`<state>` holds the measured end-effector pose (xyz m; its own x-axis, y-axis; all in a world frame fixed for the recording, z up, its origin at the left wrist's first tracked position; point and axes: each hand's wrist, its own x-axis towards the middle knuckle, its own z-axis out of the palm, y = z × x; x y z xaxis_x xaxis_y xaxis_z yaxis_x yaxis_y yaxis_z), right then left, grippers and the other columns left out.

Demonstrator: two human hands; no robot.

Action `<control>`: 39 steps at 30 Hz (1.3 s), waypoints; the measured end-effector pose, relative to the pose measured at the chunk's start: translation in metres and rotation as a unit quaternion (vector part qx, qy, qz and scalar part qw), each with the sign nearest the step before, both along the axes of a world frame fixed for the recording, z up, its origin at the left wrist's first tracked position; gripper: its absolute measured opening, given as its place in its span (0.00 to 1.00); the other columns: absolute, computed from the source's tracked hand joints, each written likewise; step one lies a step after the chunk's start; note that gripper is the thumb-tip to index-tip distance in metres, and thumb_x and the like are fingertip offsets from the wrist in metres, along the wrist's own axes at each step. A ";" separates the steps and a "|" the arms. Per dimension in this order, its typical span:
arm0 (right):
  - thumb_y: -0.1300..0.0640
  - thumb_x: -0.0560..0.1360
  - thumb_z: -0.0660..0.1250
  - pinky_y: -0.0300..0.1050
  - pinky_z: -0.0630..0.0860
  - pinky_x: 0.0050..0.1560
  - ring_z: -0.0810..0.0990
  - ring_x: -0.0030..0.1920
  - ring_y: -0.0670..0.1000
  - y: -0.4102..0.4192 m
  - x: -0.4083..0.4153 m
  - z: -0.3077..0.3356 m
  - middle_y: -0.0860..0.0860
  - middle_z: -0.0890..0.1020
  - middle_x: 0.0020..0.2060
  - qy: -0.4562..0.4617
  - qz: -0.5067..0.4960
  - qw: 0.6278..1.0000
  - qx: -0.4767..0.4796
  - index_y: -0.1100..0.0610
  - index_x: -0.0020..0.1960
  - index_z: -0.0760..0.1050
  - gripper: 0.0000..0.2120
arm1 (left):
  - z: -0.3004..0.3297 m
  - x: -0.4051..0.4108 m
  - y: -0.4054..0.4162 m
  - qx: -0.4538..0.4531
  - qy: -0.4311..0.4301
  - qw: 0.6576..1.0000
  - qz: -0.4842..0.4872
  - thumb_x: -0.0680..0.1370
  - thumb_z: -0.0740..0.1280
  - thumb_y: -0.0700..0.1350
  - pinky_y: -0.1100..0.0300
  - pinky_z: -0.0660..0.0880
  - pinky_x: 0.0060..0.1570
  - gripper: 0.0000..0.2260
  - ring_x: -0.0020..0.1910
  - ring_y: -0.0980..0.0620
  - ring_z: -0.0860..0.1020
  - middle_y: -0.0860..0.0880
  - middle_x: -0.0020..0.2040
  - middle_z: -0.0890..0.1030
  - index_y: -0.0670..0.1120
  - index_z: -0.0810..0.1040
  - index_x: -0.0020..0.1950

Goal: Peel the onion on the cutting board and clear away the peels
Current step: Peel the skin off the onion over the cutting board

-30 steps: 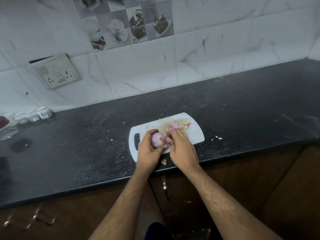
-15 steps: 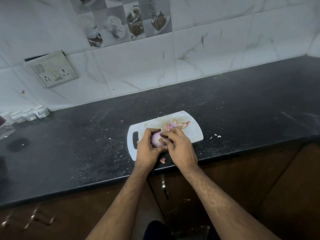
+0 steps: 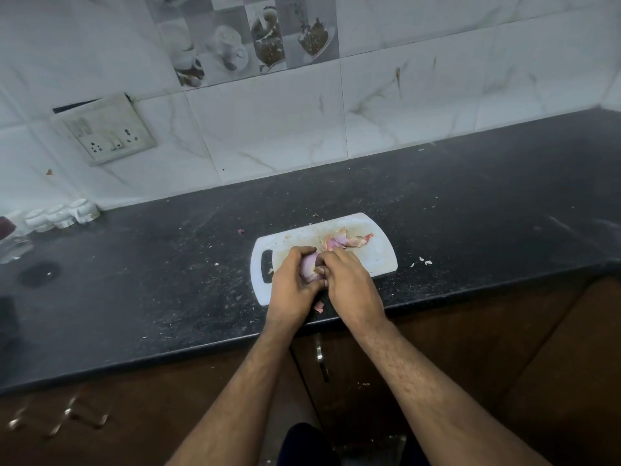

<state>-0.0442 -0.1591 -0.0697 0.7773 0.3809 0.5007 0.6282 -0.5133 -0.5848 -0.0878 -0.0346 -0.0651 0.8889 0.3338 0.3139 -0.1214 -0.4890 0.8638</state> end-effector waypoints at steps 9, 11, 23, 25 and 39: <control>0.59 0.83 0.58 0.51 0.76 0.54 0.77 0.55 0.52 -0.004 0.003 0.006 0.50 0.77 0.53 0.086 -0.039 0.993 0.067 0.57 0.57 0.75 0.08 | 0.000 0.005 0.002 0.014 0.006 0.999 0.037 0.71 0.81 0.40 0.69 0.78 0.51 0.23 0.51 0.61 0.82 0.55 0.54 0.82 0.47 0.77 0.63; 0.54 0.84 0.61 0.50 0.78 0.56 0.79 0.55 0.51 -0.003 0.005 0.004 0.49 0.79 0.54 0.084 -0.036 0.992 0.085 0.57 0.57 0.77 0.09 | -0.001 0.006 0.002 0.022 0.005 0.999 0.046 0.72 0.80 0.41 0.67 0.80 0.52 0.23 0.51 0.61 0.82 0.54 0.55 0.82 0.47 0.77 0.65; 0.51 0.80 0.67 0.48 0.76 0.44 0.77 0.48 0.47 -0.003 0.002 -0.001 0.45 0.79 0.48 0.029 -0.044 0.998 0.035 0.52 0.52 0.76 0.05 | -0.005 0.005 0.001 0.041 0.011 0.998 0.049 0.70 0.76 0.50 0.43 0.83 0.35 0.17 0.39 0.43 0.83 0.51 0.50 0.80 0.58 0.73 0.54; 0.51 0.82 0.64 0.49 0.75 0.43 0.76 0.48 0.48 -0.003 0.001 0.002 0.44 0.78 0.47 0.022 -0.045 0.999 -0.003 0.51 0.51 0.73 0.04 | -0.005 0.005 0.002 0.034 0.011 0.998 0.048 0.72 0.77 0.48 0.46 0.83 0.32 0.16 0.37 0.44 0.83 0.51 0.49 0.81 0.55 0.73 0.54; 0.65 0.79 0.64 0.48 0.78 0.59 0.80 0.54 0.47 -0.005 0.021 -0.004 0.46 0.82 0.54 0.120 -0.074 0.982 0.129 0.53 0.60 0.78 0.13 | 0.002 0.003 0.005 0.015 0.012 0.999 0.046 0.70 0.81 0.38 0.77 0.72 0.51 0.24 0.55 0.58 0.77 0.50 0.59 0.71 0.50 0.74 0.59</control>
